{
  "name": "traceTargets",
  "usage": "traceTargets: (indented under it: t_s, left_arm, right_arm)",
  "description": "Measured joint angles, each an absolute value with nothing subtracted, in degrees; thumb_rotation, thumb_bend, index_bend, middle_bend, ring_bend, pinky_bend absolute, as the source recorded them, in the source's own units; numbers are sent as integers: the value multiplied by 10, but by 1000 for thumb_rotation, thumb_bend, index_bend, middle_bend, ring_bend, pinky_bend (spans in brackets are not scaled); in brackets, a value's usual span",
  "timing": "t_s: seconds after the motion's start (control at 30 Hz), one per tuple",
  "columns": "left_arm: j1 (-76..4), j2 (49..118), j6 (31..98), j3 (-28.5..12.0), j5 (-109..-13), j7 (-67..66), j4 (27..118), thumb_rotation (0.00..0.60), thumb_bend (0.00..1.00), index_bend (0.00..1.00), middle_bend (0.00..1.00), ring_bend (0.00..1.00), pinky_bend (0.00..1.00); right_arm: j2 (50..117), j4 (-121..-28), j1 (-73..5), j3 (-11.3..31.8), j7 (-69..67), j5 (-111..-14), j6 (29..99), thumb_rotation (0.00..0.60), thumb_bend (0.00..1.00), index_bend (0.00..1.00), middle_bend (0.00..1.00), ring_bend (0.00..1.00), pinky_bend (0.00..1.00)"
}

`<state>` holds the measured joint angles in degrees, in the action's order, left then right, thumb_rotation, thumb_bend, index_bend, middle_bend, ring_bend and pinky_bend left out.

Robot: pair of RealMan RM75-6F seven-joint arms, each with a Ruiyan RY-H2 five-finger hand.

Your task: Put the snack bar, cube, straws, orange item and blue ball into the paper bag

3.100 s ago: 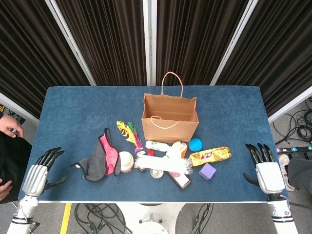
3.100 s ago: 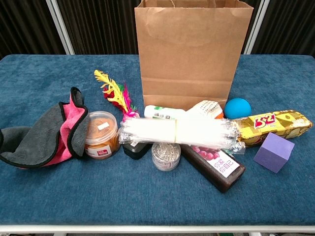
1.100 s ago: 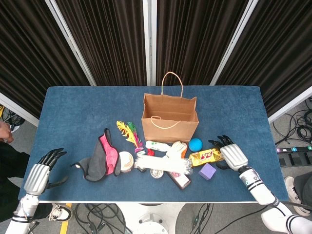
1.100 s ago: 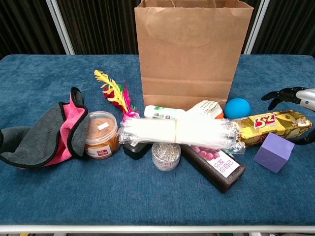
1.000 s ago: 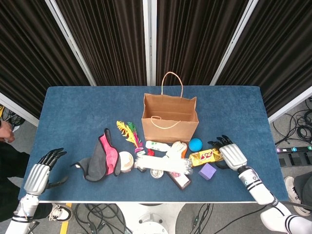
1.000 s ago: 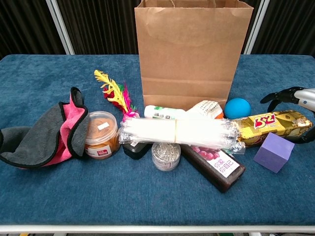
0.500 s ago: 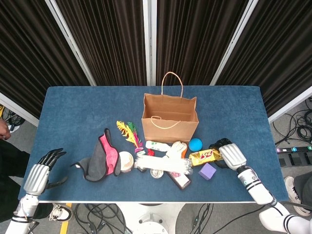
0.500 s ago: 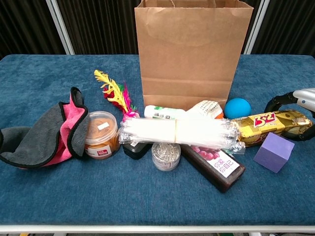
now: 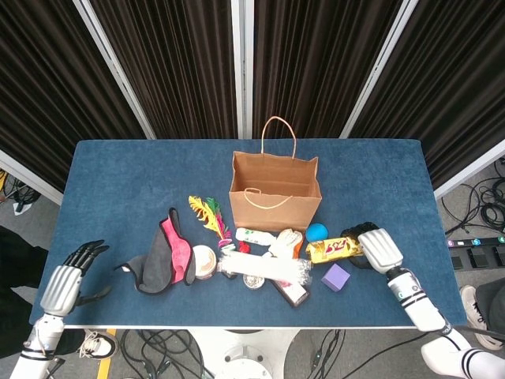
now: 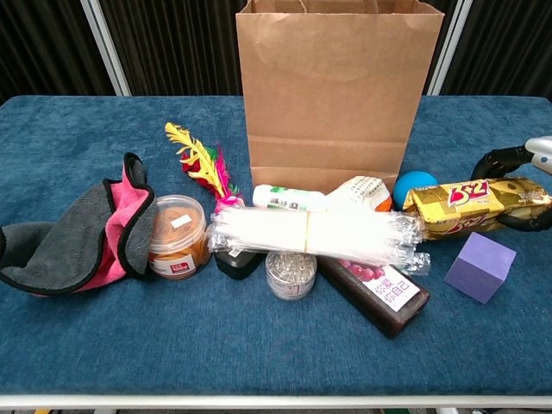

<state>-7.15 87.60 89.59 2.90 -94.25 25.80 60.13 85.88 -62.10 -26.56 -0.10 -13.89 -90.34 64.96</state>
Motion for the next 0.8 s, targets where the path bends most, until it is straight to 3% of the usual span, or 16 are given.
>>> traceTargets:
  t_s: [0.37,0.8]
  left_arm:
    - [-74,875,897,30,-947,252,610,600,239,242,232,151,238]
    - [-78,871,899,28,-948,250,620,600,239,241,232,151,239]
  right_arm:
    - [803,-705,-260,8,-134,-916,698,600,296,455,445,300,270]
    - [675,-922,-259,60,-49,-947,786,600,305,474,457,315,288]
